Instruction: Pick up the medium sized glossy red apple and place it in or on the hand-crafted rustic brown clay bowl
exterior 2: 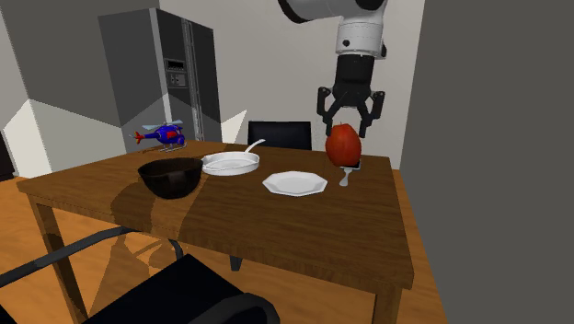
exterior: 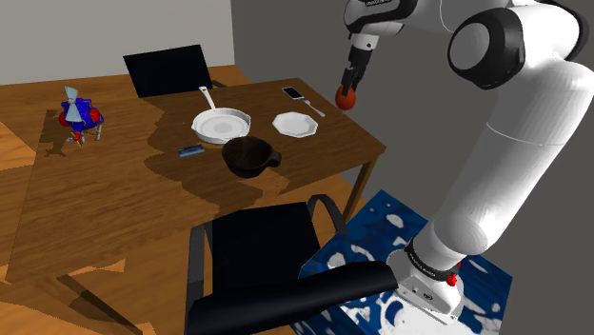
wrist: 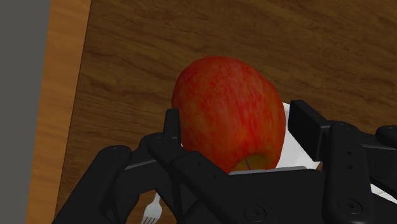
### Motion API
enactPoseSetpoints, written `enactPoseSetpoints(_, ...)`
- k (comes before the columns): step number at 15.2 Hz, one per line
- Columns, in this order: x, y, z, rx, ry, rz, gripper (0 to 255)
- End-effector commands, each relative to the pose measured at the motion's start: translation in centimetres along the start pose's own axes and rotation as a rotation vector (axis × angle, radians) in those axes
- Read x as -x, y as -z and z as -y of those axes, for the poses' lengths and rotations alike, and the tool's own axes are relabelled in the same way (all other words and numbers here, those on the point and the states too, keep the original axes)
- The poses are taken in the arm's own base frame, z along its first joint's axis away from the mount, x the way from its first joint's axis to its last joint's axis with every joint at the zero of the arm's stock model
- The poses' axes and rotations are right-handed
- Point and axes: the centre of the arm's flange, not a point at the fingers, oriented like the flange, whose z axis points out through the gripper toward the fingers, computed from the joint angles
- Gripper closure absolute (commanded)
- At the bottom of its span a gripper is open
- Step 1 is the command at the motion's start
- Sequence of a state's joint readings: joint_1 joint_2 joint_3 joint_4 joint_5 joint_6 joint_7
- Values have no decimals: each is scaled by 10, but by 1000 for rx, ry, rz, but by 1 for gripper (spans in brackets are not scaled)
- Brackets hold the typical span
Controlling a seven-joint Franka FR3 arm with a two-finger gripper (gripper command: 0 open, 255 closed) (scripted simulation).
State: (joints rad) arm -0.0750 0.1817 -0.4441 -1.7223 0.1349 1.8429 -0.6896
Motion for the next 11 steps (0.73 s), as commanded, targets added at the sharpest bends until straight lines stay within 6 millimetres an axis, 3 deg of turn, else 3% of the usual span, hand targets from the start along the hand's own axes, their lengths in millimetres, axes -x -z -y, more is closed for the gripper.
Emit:
enactPoseSetpoints(1, 0, 10, 2, 0, 0, 0, 255)
enactPoseSetpoints(9, 0, 50, 4, 0, 0, 0, 255)
enactPoseSetpoints(11, -5, 50, 30, 0, 0, 0, 255)
